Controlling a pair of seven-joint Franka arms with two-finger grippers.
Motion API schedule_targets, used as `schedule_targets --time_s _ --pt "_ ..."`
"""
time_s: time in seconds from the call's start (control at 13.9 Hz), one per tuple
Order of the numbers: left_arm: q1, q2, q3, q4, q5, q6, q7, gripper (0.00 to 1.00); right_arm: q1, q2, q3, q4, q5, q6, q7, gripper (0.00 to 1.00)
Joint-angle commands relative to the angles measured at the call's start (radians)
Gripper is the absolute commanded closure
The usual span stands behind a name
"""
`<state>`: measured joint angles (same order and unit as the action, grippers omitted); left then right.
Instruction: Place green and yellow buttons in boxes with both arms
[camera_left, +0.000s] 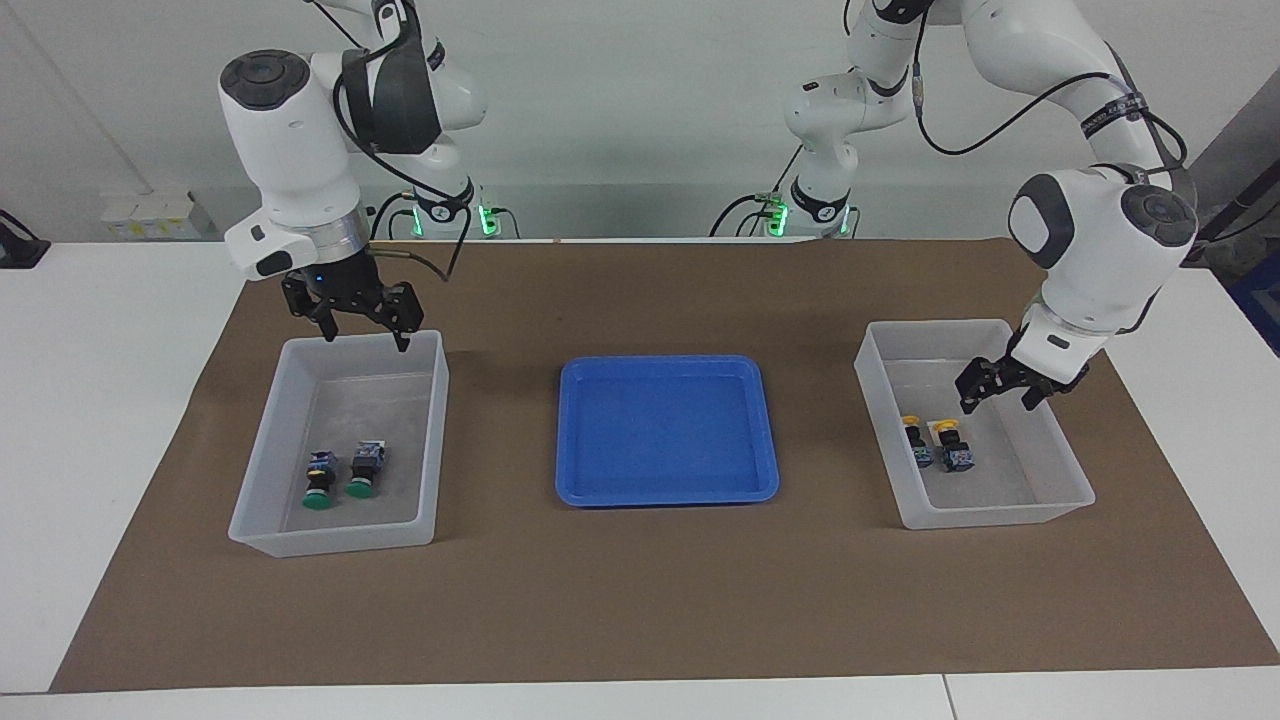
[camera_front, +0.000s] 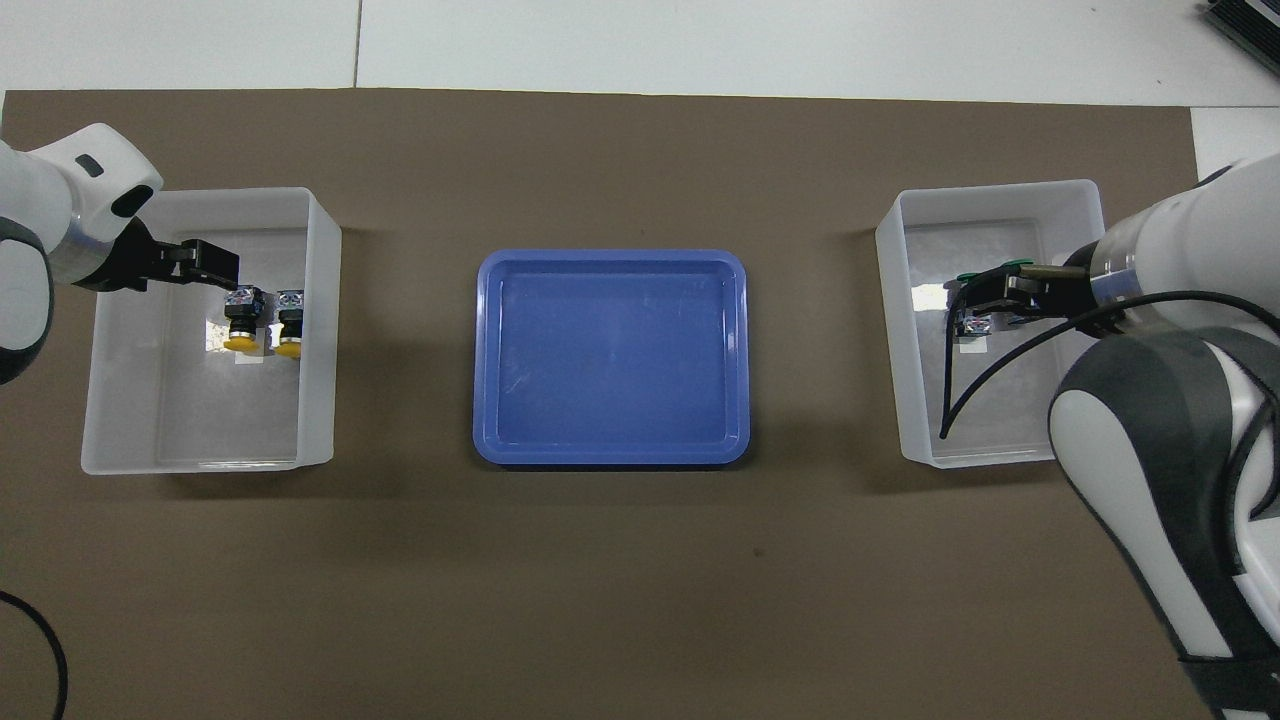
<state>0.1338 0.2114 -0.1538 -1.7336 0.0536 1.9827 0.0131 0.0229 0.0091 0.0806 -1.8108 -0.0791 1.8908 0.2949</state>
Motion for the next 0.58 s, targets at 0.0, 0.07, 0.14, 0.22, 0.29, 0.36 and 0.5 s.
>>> schedule_targets --time_s 0.0,0.07,0.14,0.22,0.29,0.36,0.5 --pt "-0.033 -0.038 0.01 0.002 0.015 -0.053 -0.035 0.0 -0.009 -0.008 0.005 -0.008 0.028 0.004 0.003 0.0" --pt "-0.034 -0.046 0.01 0.002 0.015 -0.061 -0.035 0.0 -0.009 -0.008 0.005 -0.01 0.028 0.005 0.003 0.0" --pt "-0.036 -0.052 0.01 0.002 0.017 -0.07 -0.035 0.0 -0.009 -0.008 0.005 -0.008 0.028 0.004 0.003 0.0" --pt "-0.04 -0.062 0.01 0.002 0.017 -0.077 -0.033 0.0 -0.009 -0.008 0.005 -0.01 0.027 0.004 0.003 0.0" --pt "-0.04 -0.067 0.01 0.002 0.017 -0.09 -0.033 0.0 -0.009 -0.006 0.005 -0.01 0.028 0.004 0.003 0.0" --pt "-0.04 -0.076 0.01 0.002 0.017 -0.102 -0.033 0.0 -0.009 -0.008 0.005 -0.008 0.028 0.004 0.003 0.0" --pt "-0.042 -0.09 0.01 0.002 0.017 -0.119 -0.033 0.0 -0.009 -0.008 0.005 -0.01 0.028 0.004 0.003 0.0"
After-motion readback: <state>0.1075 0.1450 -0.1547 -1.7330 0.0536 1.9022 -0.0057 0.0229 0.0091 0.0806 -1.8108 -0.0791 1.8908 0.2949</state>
